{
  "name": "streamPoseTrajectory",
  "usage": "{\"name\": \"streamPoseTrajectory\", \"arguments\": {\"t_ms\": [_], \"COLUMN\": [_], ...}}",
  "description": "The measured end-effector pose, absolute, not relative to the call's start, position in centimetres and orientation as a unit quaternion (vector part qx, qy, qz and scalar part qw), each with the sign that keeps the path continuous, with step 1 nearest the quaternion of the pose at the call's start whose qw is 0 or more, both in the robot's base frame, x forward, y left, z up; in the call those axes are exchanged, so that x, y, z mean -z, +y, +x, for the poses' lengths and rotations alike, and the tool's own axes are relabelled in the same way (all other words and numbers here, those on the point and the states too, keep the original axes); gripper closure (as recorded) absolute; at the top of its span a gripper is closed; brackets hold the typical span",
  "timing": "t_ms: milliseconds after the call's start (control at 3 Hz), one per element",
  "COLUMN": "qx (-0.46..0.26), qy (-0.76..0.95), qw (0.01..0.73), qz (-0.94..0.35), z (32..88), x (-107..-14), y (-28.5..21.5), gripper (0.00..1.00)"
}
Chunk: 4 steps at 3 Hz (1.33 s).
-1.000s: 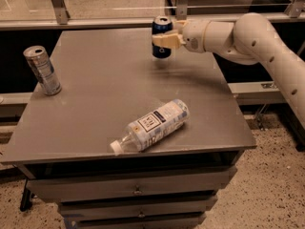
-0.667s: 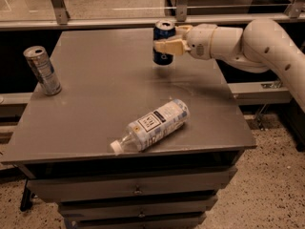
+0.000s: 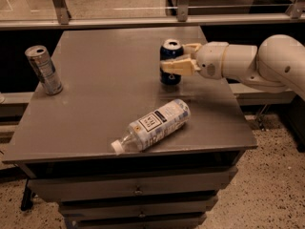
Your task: Move pepsi can near blue plastic bottle
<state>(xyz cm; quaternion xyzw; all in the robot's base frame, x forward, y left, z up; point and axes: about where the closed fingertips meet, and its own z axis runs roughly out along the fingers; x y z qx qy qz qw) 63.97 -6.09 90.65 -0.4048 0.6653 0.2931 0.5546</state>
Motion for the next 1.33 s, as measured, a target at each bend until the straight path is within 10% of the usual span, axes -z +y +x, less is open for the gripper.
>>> {"name": "streamPoseTrajectory", "arguments": {"t_ms": [1000,1333], "qx": [-0.227,-0.225], "qy": [0.725,0.733], "qw": [0.535,0.528], "qz": [-0.37,-0.366], "z": [60.8,60.0], "x": [-88.4,-88.2], "y": [-13.8,-14.8], "gripper": [1.0,0.82]}}
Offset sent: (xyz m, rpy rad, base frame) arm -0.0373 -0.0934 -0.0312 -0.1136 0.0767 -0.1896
